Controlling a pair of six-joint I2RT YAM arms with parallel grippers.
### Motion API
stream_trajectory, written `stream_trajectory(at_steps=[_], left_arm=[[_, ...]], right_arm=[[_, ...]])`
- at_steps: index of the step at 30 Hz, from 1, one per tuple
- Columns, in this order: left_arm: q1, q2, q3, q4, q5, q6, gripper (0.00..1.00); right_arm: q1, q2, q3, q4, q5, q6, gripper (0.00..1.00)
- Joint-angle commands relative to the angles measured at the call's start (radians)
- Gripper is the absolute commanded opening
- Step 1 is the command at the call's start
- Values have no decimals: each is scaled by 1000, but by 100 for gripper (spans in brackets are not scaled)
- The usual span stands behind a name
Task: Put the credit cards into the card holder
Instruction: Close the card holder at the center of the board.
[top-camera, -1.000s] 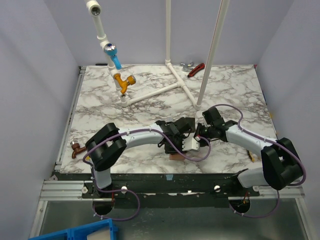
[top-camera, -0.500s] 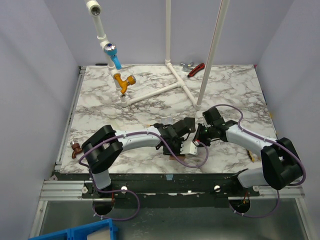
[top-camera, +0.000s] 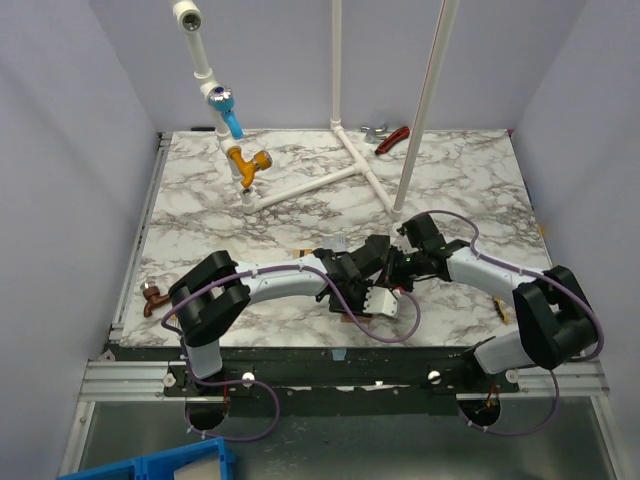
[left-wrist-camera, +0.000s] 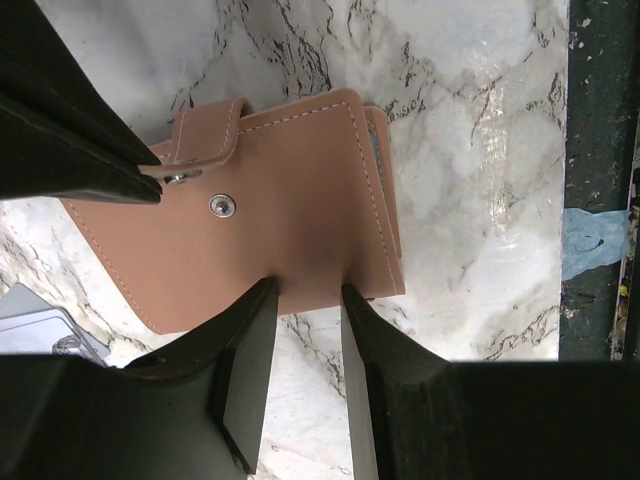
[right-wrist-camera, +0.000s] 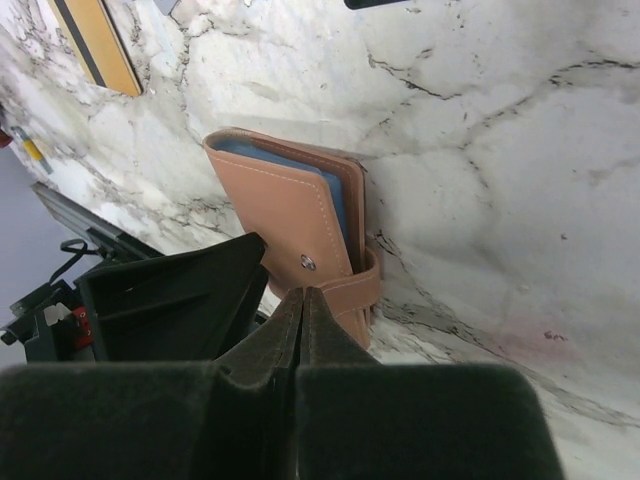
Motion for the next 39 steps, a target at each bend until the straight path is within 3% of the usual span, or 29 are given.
stream_trajectory(at_steps=[1,25,32,39], left_arm=[[-15,29,9,-21,24,25,34],[-3,-5,65,-67,54,37,34],[66,-46,64,-80,60,36,34],[120,-86,-30,-47,30,48,34]], right_arm=[[0,53,-8,67,-83,8,1],[59,198,46,23,16,-22,1],[81,209,74,-47,111,-35,1],[114,182,70,-67,193,-14,1]])
